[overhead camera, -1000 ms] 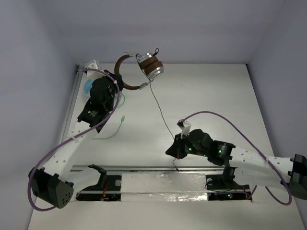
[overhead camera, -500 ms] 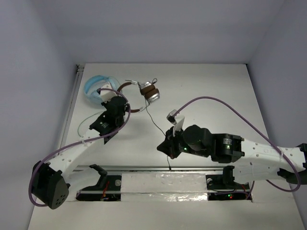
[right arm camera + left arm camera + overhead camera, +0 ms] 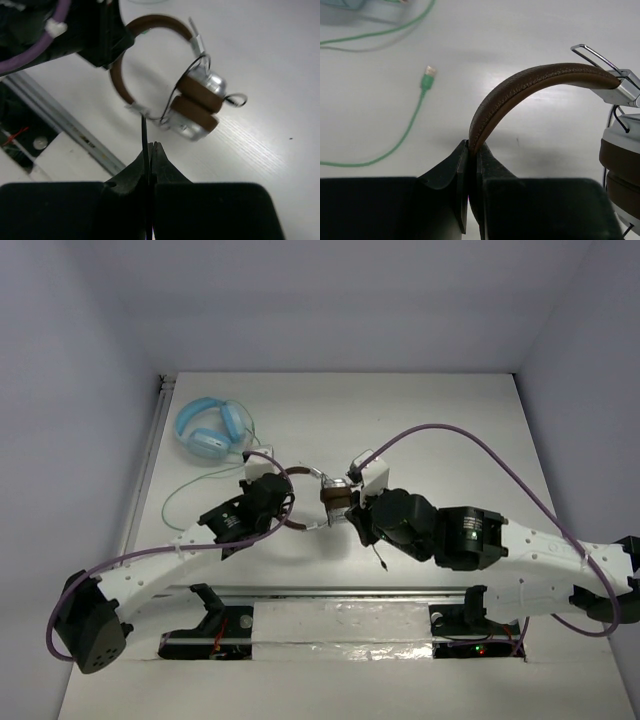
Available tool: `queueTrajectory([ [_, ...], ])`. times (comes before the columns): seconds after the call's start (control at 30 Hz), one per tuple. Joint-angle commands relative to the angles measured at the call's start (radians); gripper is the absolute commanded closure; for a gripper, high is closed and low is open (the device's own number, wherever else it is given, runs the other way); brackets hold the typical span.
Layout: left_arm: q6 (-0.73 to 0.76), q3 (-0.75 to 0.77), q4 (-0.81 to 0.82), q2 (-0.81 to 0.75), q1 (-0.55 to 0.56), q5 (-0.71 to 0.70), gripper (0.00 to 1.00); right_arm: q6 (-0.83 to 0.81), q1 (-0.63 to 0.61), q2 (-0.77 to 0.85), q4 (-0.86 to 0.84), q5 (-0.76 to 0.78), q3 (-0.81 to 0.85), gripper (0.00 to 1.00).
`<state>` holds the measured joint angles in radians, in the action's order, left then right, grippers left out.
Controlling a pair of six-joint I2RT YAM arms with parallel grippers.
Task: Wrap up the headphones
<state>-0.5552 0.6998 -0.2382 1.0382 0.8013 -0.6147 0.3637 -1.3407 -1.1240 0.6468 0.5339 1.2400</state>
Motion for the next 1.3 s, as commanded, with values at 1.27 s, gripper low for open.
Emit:
queueTrajectory([
  [1.27, 0.166, 0.129, 0.349, 0.229, 0.039, 0.742, 1.00, -0.091, 0.213, -0.022, -0.193, -0.270, 0.044, 1.00],
])
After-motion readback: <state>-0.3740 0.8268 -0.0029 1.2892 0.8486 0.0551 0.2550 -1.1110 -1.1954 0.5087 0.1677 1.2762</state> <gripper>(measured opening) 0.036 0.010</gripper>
